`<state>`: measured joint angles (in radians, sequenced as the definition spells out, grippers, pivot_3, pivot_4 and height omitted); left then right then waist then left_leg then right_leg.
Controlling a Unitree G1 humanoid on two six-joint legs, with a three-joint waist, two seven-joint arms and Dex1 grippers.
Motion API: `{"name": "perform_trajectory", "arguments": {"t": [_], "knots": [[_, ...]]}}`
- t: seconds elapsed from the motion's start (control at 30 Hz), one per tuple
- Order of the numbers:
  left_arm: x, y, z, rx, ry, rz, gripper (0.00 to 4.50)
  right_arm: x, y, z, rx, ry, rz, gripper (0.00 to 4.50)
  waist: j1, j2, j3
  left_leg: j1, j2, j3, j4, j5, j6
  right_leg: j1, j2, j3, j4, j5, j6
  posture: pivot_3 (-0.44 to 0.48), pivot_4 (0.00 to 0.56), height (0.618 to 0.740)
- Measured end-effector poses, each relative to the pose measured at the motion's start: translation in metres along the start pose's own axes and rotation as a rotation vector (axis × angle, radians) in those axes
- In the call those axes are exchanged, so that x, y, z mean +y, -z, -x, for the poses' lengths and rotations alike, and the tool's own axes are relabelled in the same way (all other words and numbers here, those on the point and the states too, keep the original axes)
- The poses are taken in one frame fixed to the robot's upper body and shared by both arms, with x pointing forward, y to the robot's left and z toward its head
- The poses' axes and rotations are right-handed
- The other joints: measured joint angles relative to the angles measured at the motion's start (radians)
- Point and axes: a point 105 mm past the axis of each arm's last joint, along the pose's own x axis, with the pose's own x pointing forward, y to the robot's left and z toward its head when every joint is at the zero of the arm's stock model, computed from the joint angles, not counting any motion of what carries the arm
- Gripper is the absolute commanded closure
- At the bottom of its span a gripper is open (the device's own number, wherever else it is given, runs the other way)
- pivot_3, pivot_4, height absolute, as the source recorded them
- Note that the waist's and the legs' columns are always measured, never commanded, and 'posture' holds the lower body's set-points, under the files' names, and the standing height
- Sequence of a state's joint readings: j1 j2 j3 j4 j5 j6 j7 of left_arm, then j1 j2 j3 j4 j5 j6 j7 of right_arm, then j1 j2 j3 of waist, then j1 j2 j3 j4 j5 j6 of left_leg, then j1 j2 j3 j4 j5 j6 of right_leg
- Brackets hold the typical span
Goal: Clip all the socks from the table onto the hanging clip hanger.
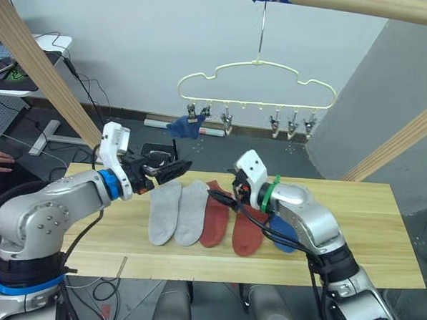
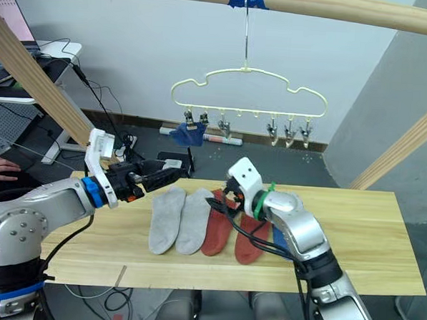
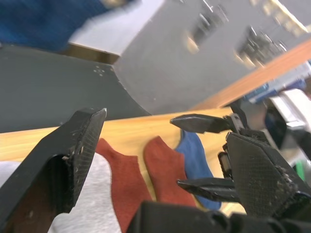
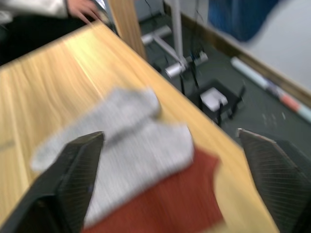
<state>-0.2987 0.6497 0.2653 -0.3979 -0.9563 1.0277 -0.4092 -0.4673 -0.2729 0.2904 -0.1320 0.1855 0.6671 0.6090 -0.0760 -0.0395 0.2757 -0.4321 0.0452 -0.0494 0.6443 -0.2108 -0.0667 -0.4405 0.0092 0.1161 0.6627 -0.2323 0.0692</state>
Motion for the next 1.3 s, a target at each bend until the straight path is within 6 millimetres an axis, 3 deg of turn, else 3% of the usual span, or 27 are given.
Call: {"name": "perform_trajectory", "arguments": {"t": [0.37, 0.47, 0.57, 0.73, 0.8, 1.07, 1.3], "knots": [[0.001, 0.015, -0.01, -0.062, -0.06, -0.22, 0.0, -0.01, 0.015, 0.058, 0.024, 0.05, -0.028, 0.01, -0.005, 0.0, 0.0, 0.0, 0.0, 0.0, 0.001, 0.0, 0.0, 0.001, 0.001, 0.001, 0.0, 0.0, 0.001, -0.068, 0.217, 0.74], [-0.008, 0.014, -0.025, -0.124, -0.038, -0.332, 0.0, -0.012, 0.001, 0.067, -0.049, 0.065, -0.073, 0.01, -0.004, 0.0, 0.0, 0.0, 0.0, 0.001, 0.002, 0.0, 0.001, 0.001, 0.0, 0.002, 0.0, 0.0, 0.001, -0.071, 0.218, 0.74], [-0.016, 0.004, -0.037, -0.209, -0.015, -0.416, 0.6, -0.007, -0.014, 0.07, -0.105, 0.05, -0.064, 0.0, -0.005, 0.0, -0.001, 0.001, 0.0, 0.001, 0.002, 0.001, 0.001, 0.001, 0.001, 0.001, 0.001, 0.0, 0.001, -0.091, 0.222, 0.74], [-0.016, 0.0, -0.059, -0.266, -0.024, -0.461, 2.05, -0.011, -0.013, 0.072, -0.1, 0.086, -0.074, 0.0, -0.007, 0.0, -0.001, 0.001, 0.0, 0.001, 0.002, 0.001, 0.001, 0.001, 0.001, 0.002, 0.001, 0.001, 0.001, -0.104, 0.223, 0.74], [-0.015, -0.002, -0.068, -0.281, -0.033, -0.476, 2.05, -0.012, -0.013, 0.072, -0.102, 0.096, -0.077, 0.0, -0.007, 0.0, -0.001, 0.001, 0.0, 0.001, 0.002, 0.001, 0.001, 0.001, 0.001, 0.002, 0.001, 0.001, 0.001, -0.104, 0.223, 0.74], [0.005, -0.006, -0.097, -0.304, -0.128, -0.443, 2.05, -0.011, -0.017, 0.073, -0.112, 0.109, -0.079, 0.0, -0.01, 0.0, -0.001, 0.001, 0.0, 0.001, 0.003, 0.001, 0.002, 0.002, 0.001, 0.002, 0.001, 0.001, 0.002, -0.126, 0.223, 0.74], [0.06, -0.01, -0.098, -0.28, -0.373, -0.408, 2.05, -0.012, -0.019, 0.074, -0.116, 0.13, -0.078, 0.0, -0.014, 0.0, -0.001, 0.001, 0.0, 0.0, 0.002, 0.001, 0.002, 0.001, 0.001, 0.001, 0.001, 0.003, 0.0, -0.138, 0.221, 0.74]]}}
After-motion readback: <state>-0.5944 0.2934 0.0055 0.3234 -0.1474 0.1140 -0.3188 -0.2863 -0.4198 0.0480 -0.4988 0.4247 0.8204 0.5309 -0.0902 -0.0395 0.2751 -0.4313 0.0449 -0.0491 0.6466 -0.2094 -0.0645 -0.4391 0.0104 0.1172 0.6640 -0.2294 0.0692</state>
